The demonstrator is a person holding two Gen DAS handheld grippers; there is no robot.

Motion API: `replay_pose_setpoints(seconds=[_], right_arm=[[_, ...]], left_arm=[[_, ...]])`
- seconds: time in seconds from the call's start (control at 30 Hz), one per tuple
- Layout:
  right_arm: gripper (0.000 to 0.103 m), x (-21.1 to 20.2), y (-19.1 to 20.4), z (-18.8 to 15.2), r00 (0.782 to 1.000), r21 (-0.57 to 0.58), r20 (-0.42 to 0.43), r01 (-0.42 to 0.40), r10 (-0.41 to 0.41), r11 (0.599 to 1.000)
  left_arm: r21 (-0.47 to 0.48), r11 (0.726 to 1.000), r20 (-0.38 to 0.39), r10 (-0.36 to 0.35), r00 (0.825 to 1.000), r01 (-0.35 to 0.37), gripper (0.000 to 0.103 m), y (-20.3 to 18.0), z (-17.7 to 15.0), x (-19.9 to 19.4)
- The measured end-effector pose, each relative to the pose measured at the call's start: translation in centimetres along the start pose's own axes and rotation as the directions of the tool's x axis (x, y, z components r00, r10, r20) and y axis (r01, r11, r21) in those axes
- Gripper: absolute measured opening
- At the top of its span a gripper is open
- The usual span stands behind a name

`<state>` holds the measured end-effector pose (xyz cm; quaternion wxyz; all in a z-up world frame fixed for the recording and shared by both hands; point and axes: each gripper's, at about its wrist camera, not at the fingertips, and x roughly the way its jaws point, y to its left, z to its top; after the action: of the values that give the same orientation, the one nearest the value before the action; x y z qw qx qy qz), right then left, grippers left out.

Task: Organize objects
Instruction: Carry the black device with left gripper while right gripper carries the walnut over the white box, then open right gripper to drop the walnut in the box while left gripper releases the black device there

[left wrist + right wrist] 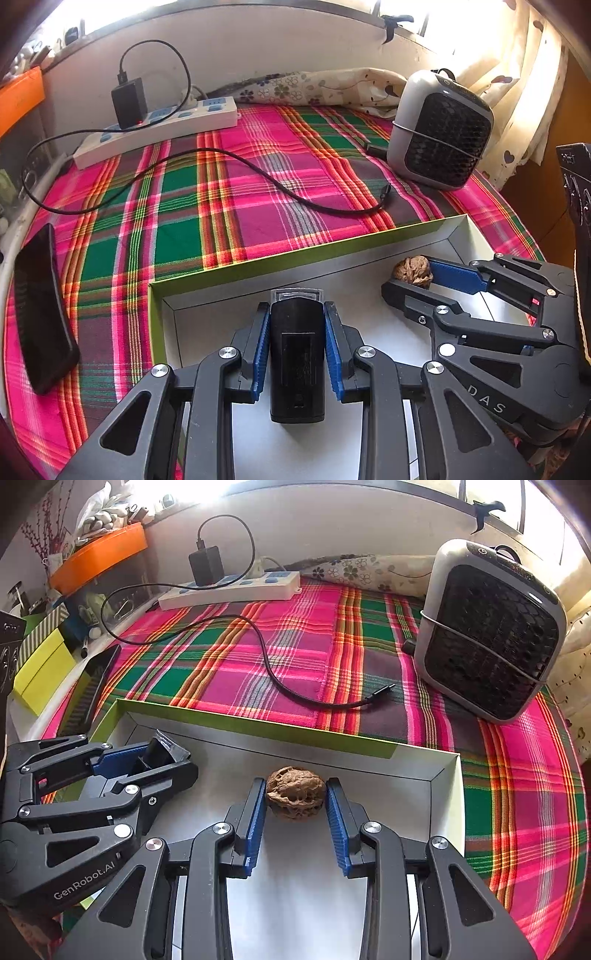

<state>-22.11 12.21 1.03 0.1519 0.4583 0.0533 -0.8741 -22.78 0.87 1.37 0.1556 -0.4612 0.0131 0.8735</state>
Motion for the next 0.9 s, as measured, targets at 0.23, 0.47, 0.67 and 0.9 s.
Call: replay_pose_setpoints(seconds=[0.23, 0.47, 0.67, 0.9], right_arm=[[0.033, 0.16, 0.18, 0.06, 1.0, -0.007, 0.001, 0.021, -0.021, 1.0], [0.046, 0.17, 0.02, 0.11, 0.999, 0.008, 0.0, 0.047, -0.047, 0.999], [0.054, 0.08, -0.35, 0.01, 0.998, 0.024, 0.003, 0.057, -0.057, 0.998], [0.058, -0.26, -0.63, -0.24, 0.998, 0.038, 0.009, 0.062, -0.063, 0.997]], left_arm=[[-0.001, 1.0, -0.005, -0.001, 1.0, 0.001, 0.026, 0.09, 0.18, 0.11], [-0.005, 1.0, -0.005, -0.005, 1.0, 0.005, 0.027, 0.2, 0.19, 0.12], [-0.011, 1.0, -0.006, -0.008, 1.0, 0.008, 0.029, 0.18, 0.11, -0.07], [-0.015, 1.0, 0.0, -0.008, 1.0, 0.008, 0.035, 0.0, -0.11, -0.58]])
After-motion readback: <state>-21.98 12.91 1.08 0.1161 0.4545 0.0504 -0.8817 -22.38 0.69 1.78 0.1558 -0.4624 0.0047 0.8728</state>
